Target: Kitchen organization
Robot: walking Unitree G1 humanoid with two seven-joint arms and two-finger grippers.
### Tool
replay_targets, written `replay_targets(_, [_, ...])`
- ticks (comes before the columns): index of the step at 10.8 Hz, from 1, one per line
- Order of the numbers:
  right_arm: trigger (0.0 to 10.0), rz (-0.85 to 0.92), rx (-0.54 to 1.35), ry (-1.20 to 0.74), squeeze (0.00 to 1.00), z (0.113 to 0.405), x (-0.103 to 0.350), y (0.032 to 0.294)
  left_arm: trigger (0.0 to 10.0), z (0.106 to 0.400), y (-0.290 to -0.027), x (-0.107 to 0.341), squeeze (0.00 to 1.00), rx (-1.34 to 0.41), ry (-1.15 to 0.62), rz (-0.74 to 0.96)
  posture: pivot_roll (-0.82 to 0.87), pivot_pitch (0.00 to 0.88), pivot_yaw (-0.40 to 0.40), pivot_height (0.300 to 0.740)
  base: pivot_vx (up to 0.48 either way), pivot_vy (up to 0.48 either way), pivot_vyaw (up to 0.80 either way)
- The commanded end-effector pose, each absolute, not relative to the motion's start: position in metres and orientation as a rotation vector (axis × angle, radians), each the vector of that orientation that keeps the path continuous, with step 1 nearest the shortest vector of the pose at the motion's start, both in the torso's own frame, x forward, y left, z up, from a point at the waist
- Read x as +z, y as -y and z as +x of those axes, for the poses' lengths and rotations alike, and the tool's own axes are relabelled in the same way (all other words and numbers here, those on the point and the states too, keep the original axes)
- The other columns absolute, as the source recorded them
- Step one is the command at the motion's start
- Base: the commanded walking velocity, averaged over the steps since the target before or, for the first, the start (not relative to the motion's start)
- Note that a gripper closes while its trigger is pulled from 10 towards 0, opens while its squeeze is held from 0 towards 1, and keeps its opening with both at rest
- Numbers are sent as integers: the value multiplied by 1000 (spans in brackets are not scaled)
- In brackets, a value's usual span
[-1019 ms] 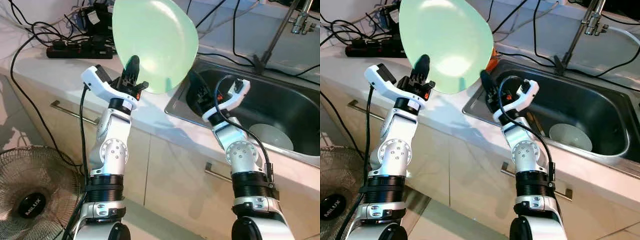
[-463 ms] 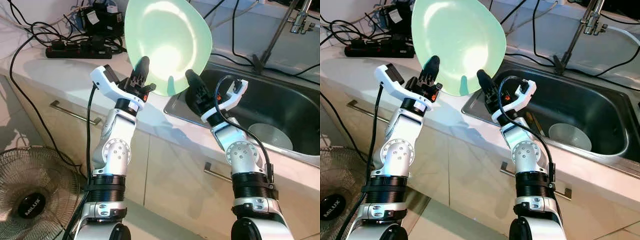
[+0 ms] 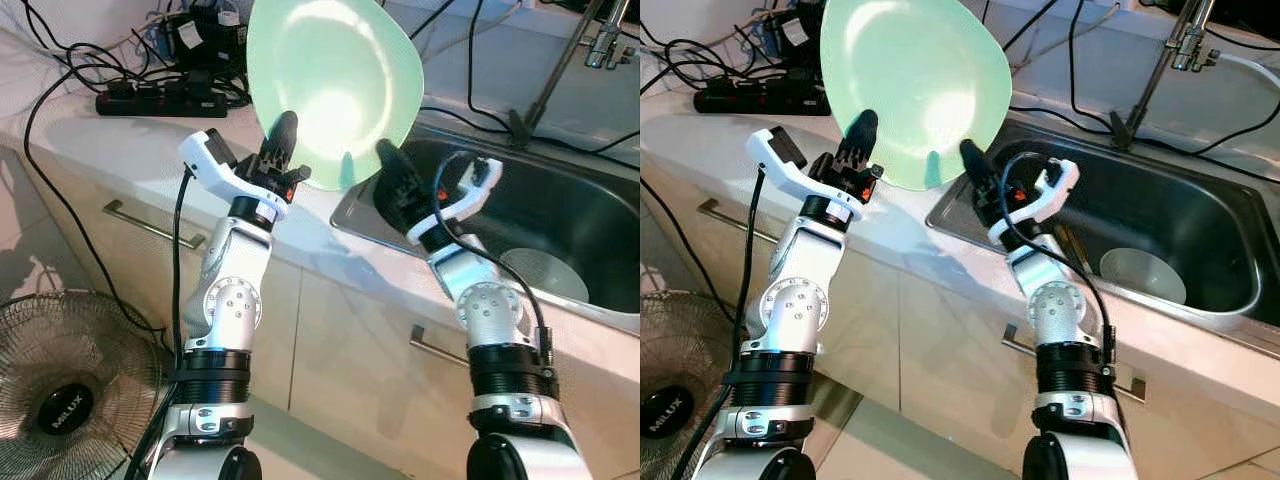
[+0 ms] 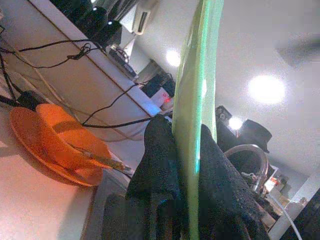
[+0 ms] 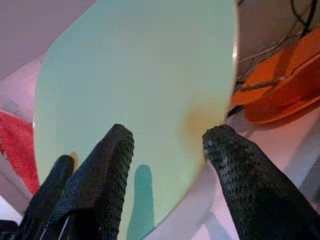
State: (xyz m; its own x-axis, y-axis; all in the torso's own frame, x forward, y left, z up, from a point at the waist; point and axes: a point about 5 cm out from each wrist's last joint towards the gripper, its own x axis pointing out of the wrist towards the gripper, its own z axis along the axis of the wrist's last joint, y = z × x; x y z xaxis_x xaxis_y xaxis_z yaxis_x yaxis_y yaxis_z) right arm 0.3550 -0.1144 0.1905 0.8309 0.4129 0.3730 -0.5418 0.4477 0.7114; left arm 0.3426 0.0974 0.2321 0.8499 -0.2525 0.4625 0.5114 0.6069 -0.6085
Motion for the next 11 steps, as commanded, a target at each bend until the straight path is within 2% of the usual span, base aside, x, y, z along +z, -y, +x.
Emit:
replay_targets(1, [10000, 920, 559, 140, 0, 356, 184, 120, 10000, 338, -79, 264, 0, -545, 451, -835, 236, 0, -72, 740, 0, 0, 0])
replay_targets(11, [10000, 973, 585, 158, 0, 363, 189, 105, 10000, 334, -66, 255, 0, -634, 372, -840, 238, 0, -69, 740, 0, 0, 0])
